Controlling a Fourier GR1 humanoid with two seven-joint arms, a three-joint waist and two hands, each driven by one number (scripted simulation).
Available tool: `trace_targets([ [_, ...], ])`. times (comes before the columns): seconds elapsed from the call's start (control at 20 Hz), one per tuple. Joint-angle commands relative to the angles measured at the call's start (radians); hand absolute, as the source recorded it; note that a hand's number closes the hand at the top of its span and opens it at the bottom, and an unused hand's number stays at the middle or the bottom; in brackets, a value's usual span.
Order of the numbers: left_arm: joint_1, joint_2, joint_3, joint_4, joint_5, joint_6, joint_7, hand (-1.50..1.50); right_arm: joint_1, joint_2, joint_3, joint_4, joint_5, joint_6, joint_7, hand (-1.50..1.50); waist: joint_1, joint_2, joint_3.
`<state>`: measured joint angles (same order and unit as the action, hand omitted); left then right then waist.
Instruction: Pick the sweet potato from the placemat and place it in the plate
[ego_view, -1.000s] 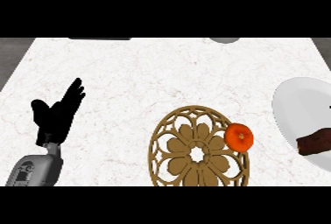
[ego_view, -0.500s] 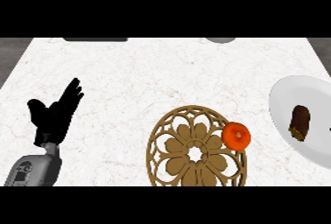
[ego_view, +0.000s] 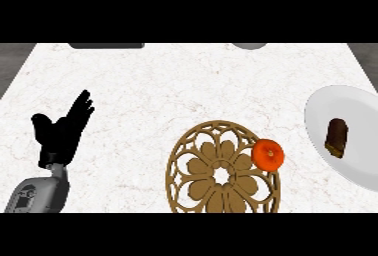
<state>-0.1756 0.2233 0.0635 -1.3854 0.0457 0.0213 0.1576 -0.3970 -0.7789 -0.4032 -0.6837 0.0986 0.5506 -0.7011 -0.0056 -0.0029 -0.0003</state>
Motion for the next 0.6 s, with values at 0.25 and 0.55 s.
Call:
trace_targets([
  [0.25, 0.018, 0.0, -0.013, -0.06, 0.008, -0.02, 0.026, 0.0, 0.016, -0.077, 0.0, 0.1, -0.11, 0.294, -0.071, -1.5, 0.025, 0.008, 0.004],
  [0.55, 0.033, -0.02, -0.012, -0.023, -0.017, 0.006, -0.029, 0.0, 0.023, -0.124, -0.001, 0.117, -0.162, 0.319, -0.082, -1.5, 0.023, 0.009, 0.005],
])
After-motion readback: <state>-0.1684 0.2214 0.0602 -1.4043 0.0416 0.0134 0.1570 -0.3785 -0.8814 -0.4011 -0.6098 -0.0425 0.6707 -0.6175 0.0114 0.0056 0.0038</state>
